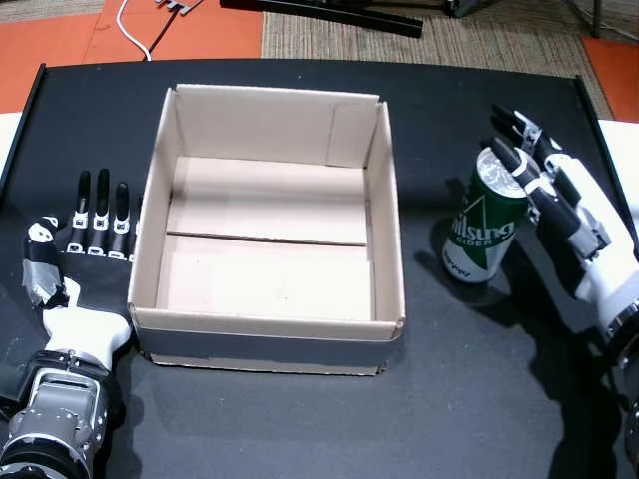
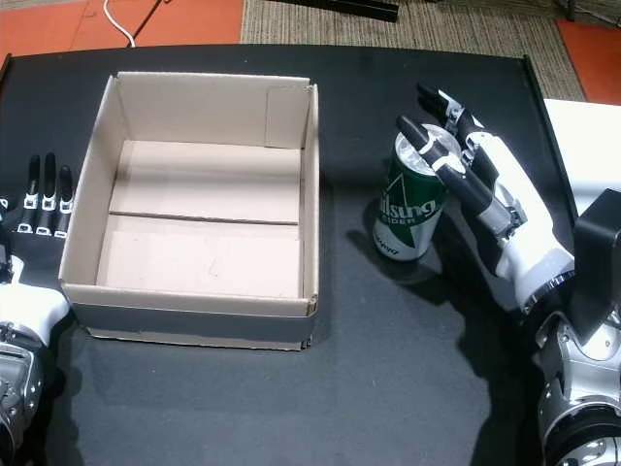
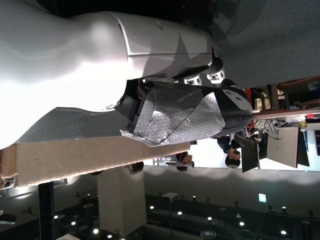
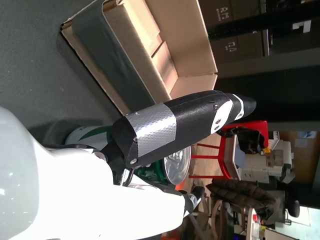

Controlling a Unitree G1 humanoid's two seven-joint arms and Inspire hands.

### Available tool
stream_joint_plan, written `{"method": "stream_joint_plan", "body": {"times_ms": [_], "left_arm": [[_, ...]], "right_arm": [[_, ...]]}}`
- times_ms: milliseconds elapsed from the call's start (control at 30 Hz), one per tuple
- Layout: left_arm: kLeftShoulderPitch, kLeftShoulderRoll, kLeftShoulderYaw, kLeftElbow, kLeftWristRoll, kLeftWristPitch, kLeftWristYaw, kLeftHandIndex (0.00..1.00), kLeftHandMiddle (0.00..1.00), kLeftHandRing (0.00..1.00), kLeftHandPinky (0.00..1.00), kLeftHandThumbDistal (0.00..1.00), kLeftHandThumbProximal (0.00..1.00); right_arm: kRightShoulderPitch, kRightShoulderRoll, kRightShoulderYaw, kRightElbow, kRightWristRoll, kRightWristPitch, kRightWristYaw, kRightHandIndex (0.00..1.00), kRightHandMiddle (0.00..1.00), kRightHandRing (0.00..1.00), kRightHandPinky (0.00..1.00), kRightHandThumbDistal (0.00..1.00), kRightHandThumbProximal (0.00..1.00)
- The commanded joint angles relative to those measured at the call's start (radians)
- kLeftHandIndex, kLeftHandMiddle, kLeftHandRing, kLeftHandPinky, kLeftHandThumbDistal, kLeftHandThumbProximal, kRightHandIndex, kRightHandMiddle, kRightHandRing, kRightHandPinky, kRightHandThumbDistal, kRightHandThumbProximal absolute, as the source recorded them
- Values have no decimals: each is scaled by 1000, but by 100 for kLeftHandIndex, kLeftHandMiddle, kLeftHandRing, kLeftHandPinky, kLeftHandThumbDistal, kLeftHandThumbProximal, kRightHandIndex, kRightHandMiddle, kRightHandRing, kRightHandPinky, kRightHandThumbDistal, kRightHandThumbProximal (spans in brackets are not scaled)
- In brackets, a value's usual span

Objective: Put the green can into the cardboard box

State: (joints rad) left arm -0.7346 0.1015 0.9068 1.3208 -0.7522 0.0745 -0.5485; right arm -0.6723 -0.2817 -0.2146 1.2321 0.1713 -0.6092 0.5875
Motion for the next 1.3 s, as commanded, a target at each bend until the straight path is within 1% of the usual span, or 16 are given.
{"method": "stream_joint_plan", "body": {"times_ms": [0, 100, 167, 233, 367, 500, 600, 700, 800, 833, 933, 1000, 1067, 1133, 1200, 1267], "left_arm": [[34, 8, 1, 24, 4, 7, 5, 47, 47, 57, 74, 0, 82], [36, 5, -2, 26, 12, -4, 14, 45, 46, 56, 73, 0, 80], [36, 1, -2, 26, 12, -6, 19, 44, 47, 58, 72, 0, 79], [33, -2, -2, 26, 12, -6, 29, 44, 47, 58, 71, 0, 80], [34, -7, -5, 25, 14, -8, 28, 46, 49, 62, 76, 0, 84], [37, -3, -6, 26, 14, -1, 23, 46, 49, 61, 73, 0, 86], [37, -4, -3, 26, 11, -3, 29, 43, 48, 60, 75, 0, 85], [35, -4, -6, 27, 15, -4, 43, 45, 47, 59, 74, 0, 86], [35, -7, -6, 25, 13, -5, 35, 47, 49, 62, 80, 0, 90], [35, -7, -5, 26, 11, -6, 36, 46, 49, 60, 77, 0, 90], [35, -7, -3, 26, 11, -8, 46, 46, 48, 59, 75, 0, 89], [38, -7, -7, 26, 15, -13, 42, 45, 48, 59, 71, 0, 88], [42, -4, -7, 26, 16, -13, 34, 45, 48, 59, 70, 0, 87], [45, 0, -6, 26, 16, -13, 27, 45, 47, 59, 70, 0, 82], [46, 5, -7, 26, 17, -11, 32, 45, 46, 59, 73, 1, 78], [47, 10, -4, 26, 14, -6, 25, 47, 48, 61, 75, 0, 79]], "right_arm": [[-4, -17, -13, 10, -6, -6, -7, 100, 100, 96, 100, 100, 66], [-3, -26, -14, 12, -11, -7, -23, 100, 100, 97, 100, 100, 65], [-1, -37, -1, 13, -34, -16, -51, 100, 100, 99, 100, 100, 61], [0, -46, 17, 13, -69, -28, -90, 100, 100, 100, 100, 100, 57], [-3, -55, 50, 11, -135, -42, -172, 100, 100, 100, 100, 100, 52], [-4, -72, 126, 7, -260, -61, -337, 100, 100, 100, 100, 100, 55], [-9, -68, 159, 10, -310, -55, -410, 100, 100, 100, 100, 100, 48], [-18, -65, 191, 8, -350, -41, -450, 100, 100, 100, 100, 100, 48], [-24, -56, 204, 9, -359, -40, -460, 100, 100, 100, 100, 100, 49], [-25, -53, 206, 10, -358, -39, -459, 100, 100, 100, 100, 100, 49], [-27, -49, 218, 15, -366, -39, -467, 99, 100, 100, 100, 100, 53], [-28, -43, 219, 19, -364, -40, -464, 99, 100, 100, 100, 100, 53], [-27, -38, 221, 22, -364, -42, -465, 99, 100, 100, 100, 100, 55], [-27, -33, 222, 27, -362, -45, -467, 99, 100, 100, 100, 100, 56], [-30, -17, 203, 36, -335, -42, -449, 99, 100, 100, 100, 100, 57], [-37, 4, 171, 46, -293, -35, -415, 99, 100, 100, 100, 100, 55]]}}
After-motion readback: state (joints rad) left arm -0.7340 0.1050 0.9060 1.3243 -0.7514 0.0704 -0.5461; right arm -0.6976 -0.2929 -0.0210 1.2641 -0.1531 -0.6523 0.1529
